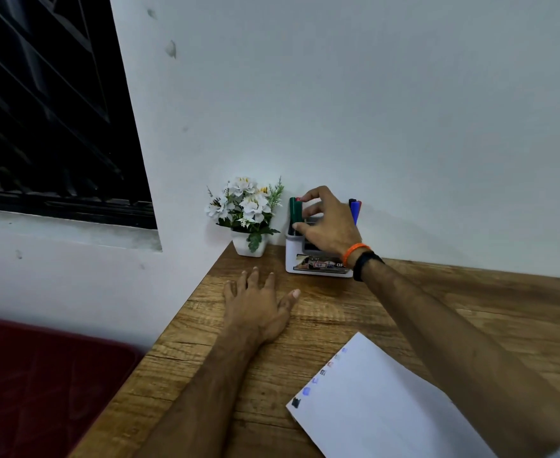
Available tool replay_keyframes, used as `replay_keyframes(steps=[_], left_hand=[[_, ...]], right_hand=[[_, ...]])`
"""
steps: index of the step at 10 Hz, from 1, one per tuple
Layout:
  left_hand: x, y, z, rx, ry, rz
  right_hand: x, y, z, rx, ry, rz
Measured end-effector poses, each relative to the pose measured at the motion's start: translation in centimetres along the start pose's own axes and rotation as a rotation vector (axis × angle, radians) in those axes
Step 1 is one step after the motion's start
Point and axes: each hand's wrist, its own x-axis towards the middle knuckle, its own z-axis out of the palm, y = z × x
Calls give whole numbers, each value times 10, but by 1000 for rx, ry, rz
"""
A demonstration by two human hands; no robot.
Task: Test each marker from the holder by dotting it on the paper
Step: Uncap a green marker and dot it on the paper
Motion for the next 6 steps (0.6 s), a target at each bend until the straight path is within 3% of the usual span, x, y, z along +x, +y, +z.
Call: replay_keyframes(steps=[3, 5, 6], left_hand=[[-1, 0, -1, 6, 3, -1], [-1, 1, 0, -8, 0, -6], [-2, 1, -3, -35, -9, -17]], right_hand=[[-1, 5, 8, 12, -1, 130], [1, -20, -15, 171, 262, -4], [-12, -31, -27, 245, 287, -92]])
